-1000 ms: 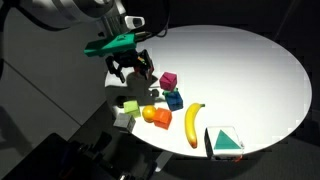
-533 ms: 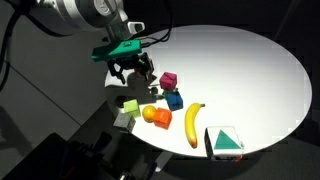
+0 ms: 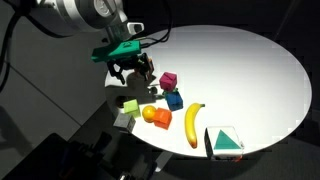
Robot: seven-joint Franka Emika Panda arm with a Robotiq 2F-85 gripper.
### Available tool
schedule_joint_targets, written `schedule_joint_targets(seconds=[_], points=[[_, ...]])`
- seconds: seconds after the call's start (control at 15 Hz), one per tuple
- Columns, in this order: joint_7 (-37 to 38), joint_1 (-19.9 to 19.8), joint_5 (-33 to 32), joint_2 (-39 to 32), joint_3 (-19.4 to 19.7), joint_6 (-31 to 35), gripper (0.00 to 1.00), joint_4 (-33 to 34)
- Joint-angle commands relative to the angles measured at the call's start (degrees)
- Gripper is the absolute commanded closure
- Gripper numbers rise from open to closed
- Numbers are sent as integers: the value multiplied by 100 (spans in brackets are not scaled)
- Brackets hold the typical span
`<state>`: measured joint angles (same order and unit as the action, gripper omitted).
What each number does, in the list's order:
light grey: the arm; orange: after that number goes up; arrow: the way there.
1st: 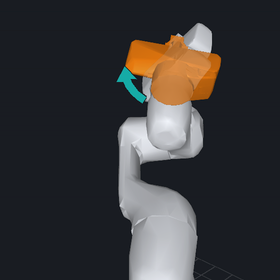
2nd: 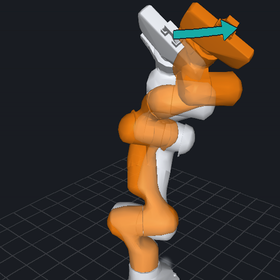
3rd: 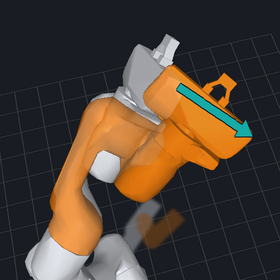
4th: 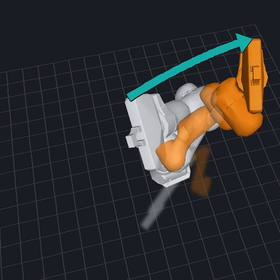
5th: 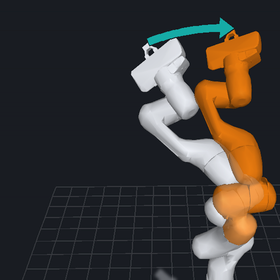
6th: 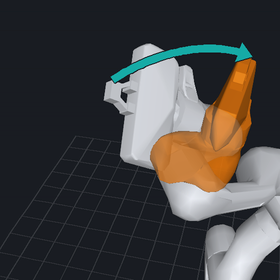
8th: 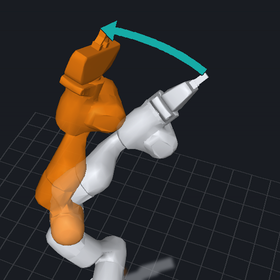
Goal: Put the plum on the orange plushy cube
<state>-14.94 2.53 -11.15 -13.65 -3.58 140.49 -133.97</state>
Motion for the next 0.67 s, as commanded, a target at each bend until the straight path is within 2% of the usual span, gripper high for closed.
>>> schedule_joint_targets(seconds=[0.0, 0.6], points=[[-135, 33, -73, -165, -68, 278, 0, 47], [-612, -18, 3, -574, -276, 970, 0, -18]])
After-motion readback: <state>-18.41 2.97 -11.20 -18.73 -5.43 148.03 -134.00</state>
